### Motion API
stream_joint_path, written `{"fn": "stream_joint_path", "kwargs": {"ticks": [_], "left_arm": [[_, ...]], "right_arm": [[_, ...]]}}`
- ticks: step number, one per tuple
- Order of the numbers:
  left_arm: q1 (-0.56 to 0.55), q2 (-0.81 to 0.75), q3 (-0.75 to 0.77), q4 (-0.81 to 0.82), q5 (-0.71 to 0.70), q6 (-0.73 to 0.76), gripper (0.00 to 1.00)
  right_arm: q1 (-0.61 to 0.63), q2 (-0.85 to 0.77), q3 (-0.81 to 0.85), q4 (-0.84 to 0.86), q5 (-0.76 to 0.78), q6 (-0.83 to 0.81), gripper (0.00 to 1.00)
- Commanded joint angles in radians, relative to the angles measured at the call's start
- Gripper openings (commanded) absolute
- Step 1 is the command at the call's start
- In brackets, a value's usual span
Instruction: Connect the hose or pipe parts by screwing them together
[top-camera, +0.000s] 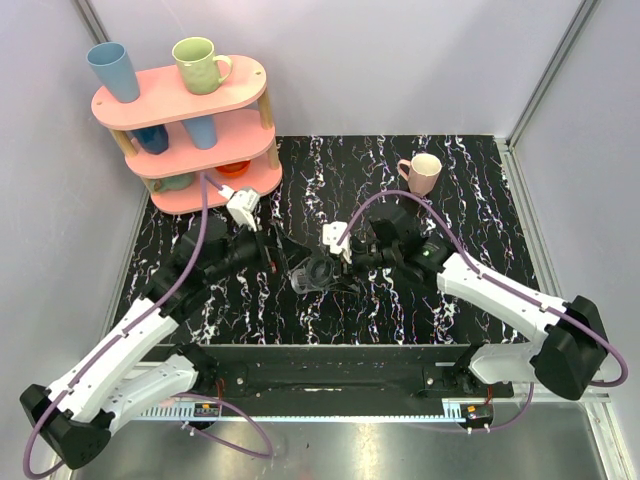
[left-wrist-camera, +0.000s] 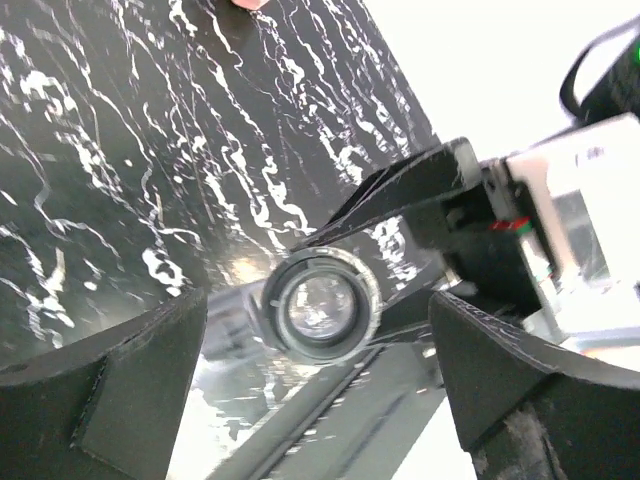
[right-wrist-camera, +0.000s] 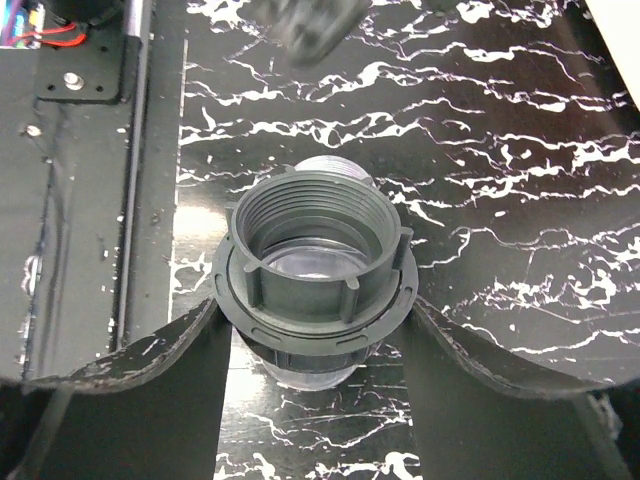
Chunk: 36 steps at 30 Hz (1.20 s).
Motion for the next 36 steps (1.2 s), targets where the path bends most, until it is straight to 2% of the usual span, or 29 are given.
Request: {"fn": "stream_joint_path", "kwargs": {"ticks": [1,4,11,18,20,21,22,23,26,30,33,36], "left_arm": [[0.008,-0.002,-0.030,0.026,-0.107,-0.530,0.96],[0.008,0.025,-0.065,0.097,-0.042,-0.627,0.94],[0.000,0.110,-0.083,0.080,0.013,-0.695,0.94],[-0.015,0.187,-0.068,0.072,0.042,-0.674,0.82],[-0.023,0.197,-0.056,0.079,0.027,-0.573,0.75],[-0.026,0.200,-0.053,0.085,0.028,-0.530,0.67],[-0.026,0.197,-0.053,0.094,0.027,-0.437,0.52],[-0.026,0.196,-0.053,0.105,0.022,-0.395,0.48],[-0.026,0.170,-0.063,0.135,0.019,-0.241,0.40],[-0.026,0.139,-0.094,0.203,0.105,-0.063,0.32],[-0.026,0.119,-0.106,0.230,0.166,0.095,0.16],[-0.024,0.098,-0.114,0.241,0.205,0.195,0.08]], "right_arm": [[0.017,-0.059,-0.031,0.166,0.082,0.025,0.00],[0.033,-0.069,-0.042,0.196,0.110,0.022,0.00],[0.057,-0.053,-0.042,0.193,0.168,0.008,0.00],[0.071,-0.029,-0.037,0.185,0.202,0.001,0.00],[0.071,-0.023,-0.036,0.180,0.204,-0.004,0.00],[0.070,-0.021,-0.031,0.176,0.204,-0.008,0.00],[0.071,-0.018,-0.031,0.173,0.204,-0.015,0.00],[0.071,-0.018,-0.028,0.167,0.202,-0.018,0.00],[0.071,-0.012,-0.019,0.150,0.191,-0.019,0.00],[0.070,-0.003,-0.001,0.124,0.165,-0.022,0.00],[0.070,0.011,0.015,0.101,0.130,-0.021,0.00],[0.070,0.011,0.015,0.101,0.102,-0.015,0.00]]}}
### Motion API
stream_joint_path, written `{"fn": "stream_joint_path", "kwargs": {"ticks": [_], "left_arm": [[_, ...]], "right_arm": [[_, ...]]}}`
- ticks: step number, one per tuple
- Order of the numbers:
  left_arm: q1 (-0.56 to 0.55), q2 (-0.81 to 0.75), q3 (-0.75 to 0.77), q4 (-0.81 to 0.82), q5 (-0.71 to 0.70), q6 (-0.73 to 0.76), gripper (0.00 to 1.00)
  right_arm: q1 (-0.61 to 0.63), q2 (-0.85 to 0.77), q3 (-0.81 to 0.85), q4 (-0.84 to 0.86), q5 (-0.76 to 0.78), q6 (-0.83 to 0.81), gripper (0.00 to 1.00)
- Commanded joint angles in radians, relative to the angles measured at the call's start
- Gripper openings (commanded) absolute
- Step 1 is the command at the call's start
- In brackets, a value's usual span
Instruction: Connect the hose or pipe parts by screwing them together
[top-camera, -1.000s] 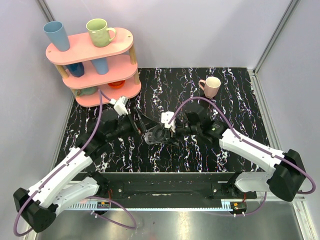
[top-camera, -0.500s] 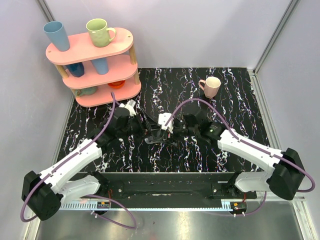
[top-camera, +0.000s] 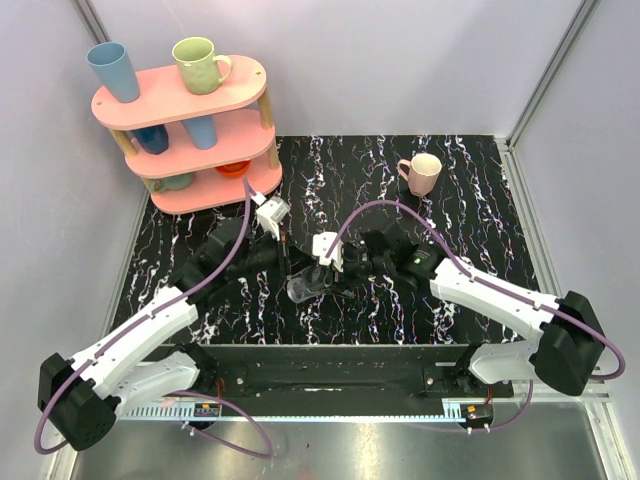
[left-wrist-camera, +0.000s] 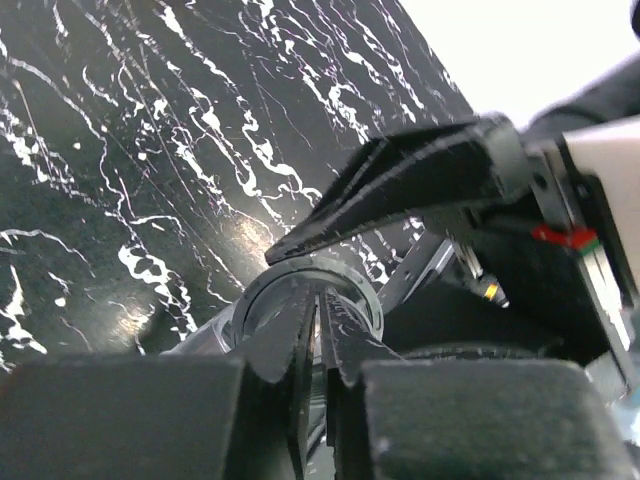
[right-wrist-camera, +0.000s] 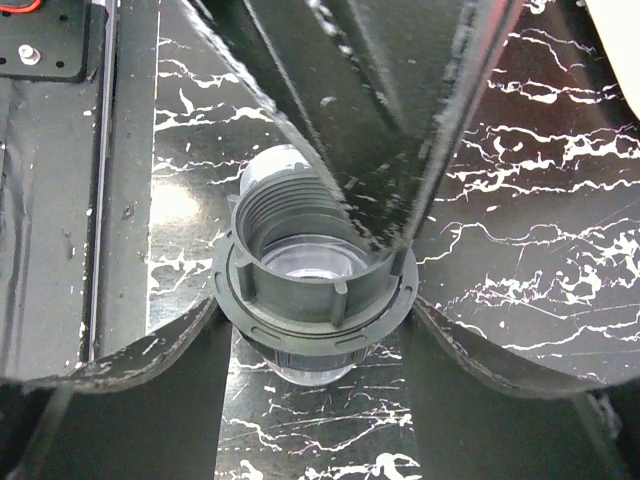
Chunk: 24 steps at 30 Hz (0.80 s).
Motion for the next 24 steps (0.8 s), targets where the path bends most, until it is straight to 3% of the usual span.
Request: {"fn": "stream_joint_path", "kwargs": {"ticks": [1,8,9,10,17,24], "left_arm": [[-0.004,-0.033,-0.005,0.038,0.126,0.265,0.07],[0.013,-0.023,0.064,-0.032,0.094,0.319,0.18],[0.023,-0.024,0.065,-0.033,0.098,0.327,0.21],[0.028,-0.026,0.071,-0.056,0.095,0.345,0.31],[0.085,-0.012,0.103,-0.144,0.186,0.443,0.52],[0.085,0.016,0.107,-0.199,0.328,0.577,0.49]], "right_arm": [[-0.005,0.001,0.059,0.036,-0.048,0.003,0.00],[-0.005,0.010,0.059,0.019,-0.058,0.003,0.00],[-0.006,0.009,0.056,0.017,-0.061,0.000,0.00],[-0.005,0.004,0.054,0.014,-0.064,-0.001,0.00],[-0.005,-0.004,0.059,-0.004,-0.110,-0.005,0.00],[-0.005,-0.007,0.073,-0.018,-0.157,0.003,0.00]]}}
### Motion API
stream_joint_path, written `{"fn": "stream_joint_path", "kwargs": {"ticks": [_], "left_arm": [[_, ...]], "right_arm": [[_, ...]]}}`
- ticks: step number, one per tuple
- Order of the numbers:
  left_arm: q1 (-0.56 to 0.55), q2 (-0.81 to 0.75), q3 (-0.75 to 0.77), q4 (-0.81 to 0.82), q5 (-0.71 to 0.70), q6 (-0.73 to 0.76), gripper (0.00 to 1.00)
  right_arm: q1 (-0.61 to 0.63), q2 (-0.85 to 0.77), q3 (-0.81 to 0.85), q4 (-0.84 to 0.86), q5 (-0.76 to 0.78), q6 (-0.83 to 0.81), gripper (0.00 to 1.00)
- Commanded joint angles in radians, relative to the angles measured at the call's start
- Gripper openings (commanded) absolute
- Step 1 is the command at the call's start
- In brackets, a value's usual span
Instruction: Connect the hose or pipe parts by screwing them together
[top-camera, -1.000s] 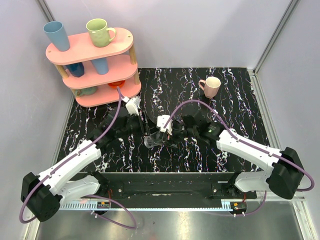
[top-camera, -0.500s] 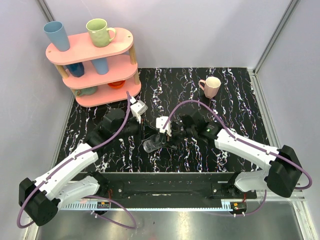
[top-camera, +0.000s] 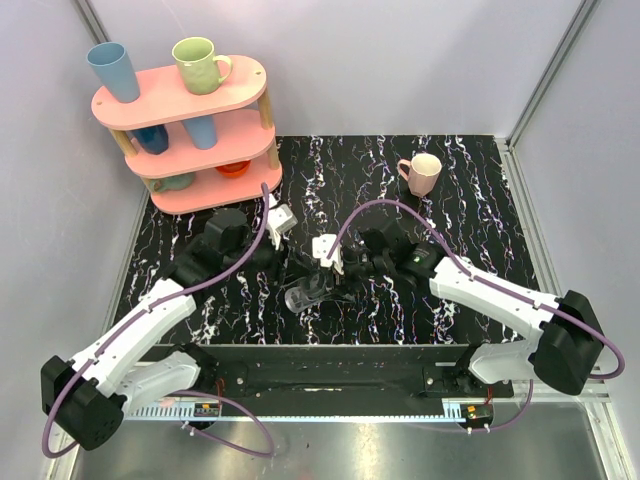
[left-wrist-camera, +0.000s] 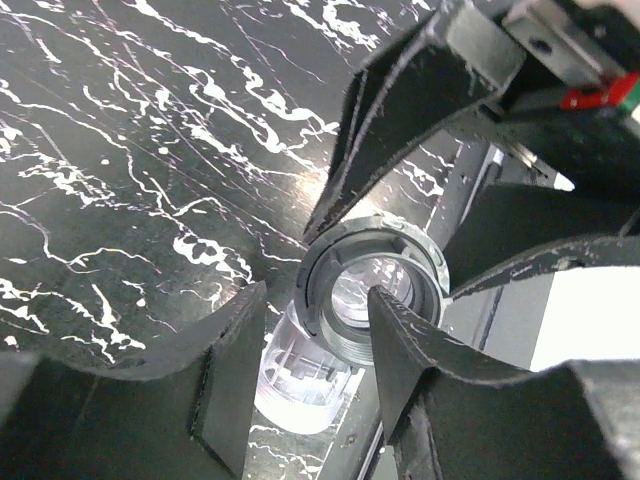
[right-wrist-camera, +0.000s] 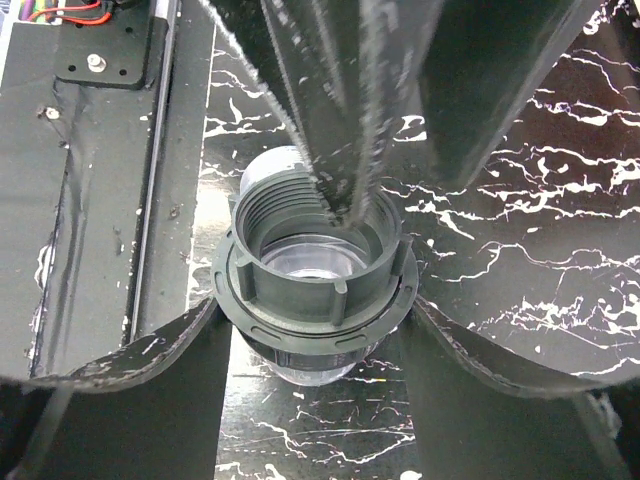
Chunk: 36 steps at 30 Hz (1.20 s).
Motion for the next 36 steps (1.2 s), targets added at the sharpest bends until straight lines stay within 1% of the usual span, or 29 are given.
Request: {"fn": "stream_joint_path", "kwargs": {"ticks": [1,5,7,9,10,11,12,13,14,15,16,17,18,20,22,24,26,30,32,34,35,36], "left_arm": [[0.003,-0.002,0.019,-0.013,0.123,0.127,0.49],[0.003,-0.012,-0.007,-0.002,0.126,0.159,0.46],[0.003,-0.008,-0.015,0.001,0.157,0.185,0.39],[0.003,-0.002,-0.018,-0.015,0.210,0.246,0.36],[0.003,-0.002,-0.024,-0.015,0.253,0.258,0.31],[0.003,-0.001,-0.027,-0.016,0.266,0.271,0.29],[0.003,0.001,-0.033,-0.015,0.275,0.293,0.24],[0.003,0.001,-0.036,-0.015,0.281,0.308,0.14],[0.003,-0.005,-0.043,-0.015,0.296,0.333,0.08],[0.003,-0.011,-0.062,-0.013,0.335,0.391,0.03],[0.003,-0.018,-0.073,-0.008,0.361,0.423,0.00],[0.003,-0.030,-0.082,-0.007,0.394,0.458,0.00],[0.001,-0.034,-0.098,-0.030,0.475,0.569,0.00],[0.004,-0.042,-0.112,-0.009,0.517,0.592,0.00],[0.004,-0.038,-0.116,-0.014,0.545,0.649,0.00],[0.004,-0.031,-0.112,-0.066,0.565,0.757,0.00],[0.004,-0.039,-0.121,-0.068,0.556,0.808,0.00],[0.004,-0.045,-0.142,-0.059,0.531,0.859,0.00],[0.004,-0.054,-0.153,-0.041,0.537,0.874,0.00],[0.004,-0.067,-0.173,0.016,0.539,0.847,0.00],[0.004,-0.079,-0.179,0.036,0.539,0.825,0.00],[0.006,-0.087,-0.194,0.074,0.533,0.815,0.00]], "right_arm": [[-0.006,-0.015,0.061,0.015,-0.073,0.003,0.00],[-0.010,-0.019,0.069,0.004,-0.107,0.001,0.00],[-0.015,-0.017,0.074,-0.004,-0.129,0.004,0.00],[-0.027,-0.015,0.077,-0.008,-0.168,0.009,0.00],[-0.032,-0.014,0.078,-0.012,-0.191,0.010,0.00],[-0.044,-0.014,0.080,-0.013,-0.233,0.012,0.00],[-0.047,-0.014,0.080,-0.015,-0.247,0.015,0.00],[-0.049,-0.015,0.080,-0.021,-0.268,0.015,0.00],[-0.055,-0.015,0.078,-0.024,-0.282,0.012,0.00],[-0.058,-0.015,0.077,-0.027,-0.294,0.012,0.00],[-0.062,-0.014,0.078,-0.038,-0.334,0.012,0.00],[-0.065,-0.011,0.081,-0.047,-0.354,0.007,0.00],[-0.070,-0.002,0.086,-0.057,-0.368,0.006,0.00],[-0.075,0.009,0.098,-0.081,-0.403,0.007,0.00],[-0.079,0.029,0.113,-0.097,-0.428,0.013,0.00],[-0.085,0.037,0.120,-0.110,-0.452,0.015,0.00],[-0.098,0.040,0.123,-0.116,-0.475,0.019,0.00],[-0.118,0.038,0.123,-0.116,-0.495,0.036,0.00],[-0.125,0.050,0.141,-0.117,-0.497,0.074,0.00],[-0.130,0.075,0.161,-0.116,-0.489,0.102,0.01],[-0.137,0.081,0.169,-0.116,-0.482,0.134,0.04],[-0.142,0.093,0.173,-0.116,-0.480,0.147,0.04]]}}
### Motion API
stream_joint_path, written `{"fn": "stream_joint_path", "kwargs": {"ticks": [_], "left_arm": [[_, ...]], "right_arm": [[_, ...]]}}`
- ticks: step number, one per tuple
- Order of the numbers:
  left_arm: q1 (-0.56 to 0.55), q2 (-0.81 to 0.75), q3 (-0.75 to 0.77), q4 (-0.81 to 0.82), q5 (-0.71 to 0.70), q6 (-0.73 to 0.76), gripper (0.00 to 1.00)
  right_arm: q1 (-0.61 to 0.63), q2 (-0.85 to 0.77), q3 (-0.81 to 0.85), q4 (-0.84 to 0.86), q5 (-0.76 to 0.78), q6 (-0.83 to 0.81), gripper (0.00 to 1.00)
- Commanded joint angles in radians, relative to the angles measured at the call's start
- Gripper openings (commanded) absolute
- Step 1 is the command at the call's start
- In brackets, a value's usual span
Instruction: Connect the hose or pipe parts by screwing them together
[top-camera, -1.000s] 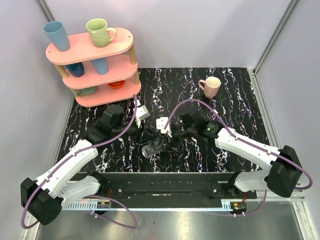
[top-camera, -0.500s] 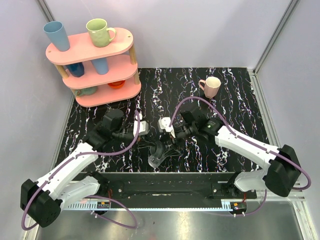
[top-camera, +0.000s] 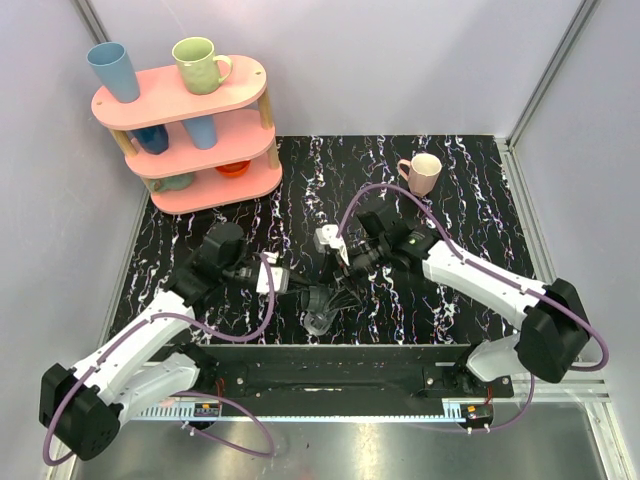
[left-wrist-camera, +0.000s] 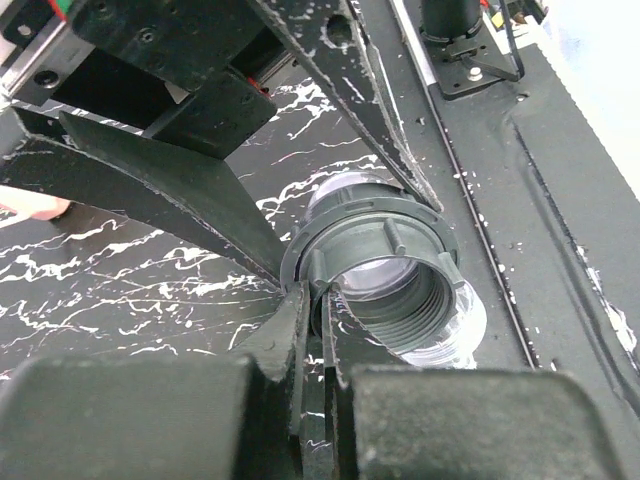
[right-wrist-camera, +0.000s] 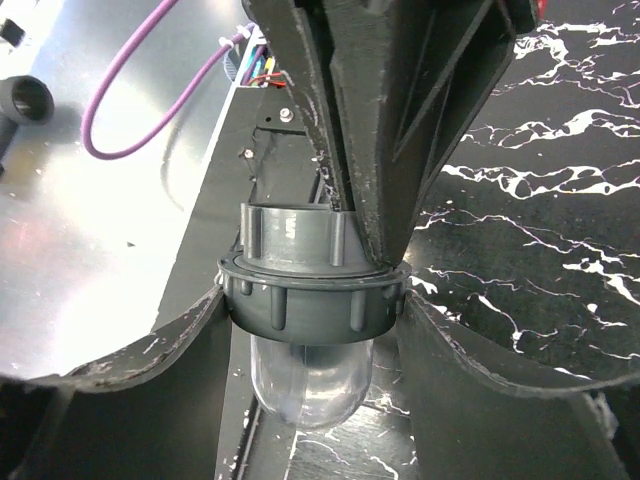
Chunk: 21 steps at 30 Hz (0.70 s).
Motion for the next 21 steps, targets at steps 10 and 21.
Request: {"fn": "stream_joint_path", "kwargs": {"ticks": [10,21], "left_arm": [[0.024,-0.034,-0.087,0.082,-0.028,-0.048,0.00],[0.118,0.078,-0.114,0.408,-0.038,-0.456,0.00]], "right_arm": [[-0.076,0.004,0.095,0.041,-0.023,0.150,0.18],[-0.124,-0.065,0.058,0.048,0.111,0.247,0.71]]}}
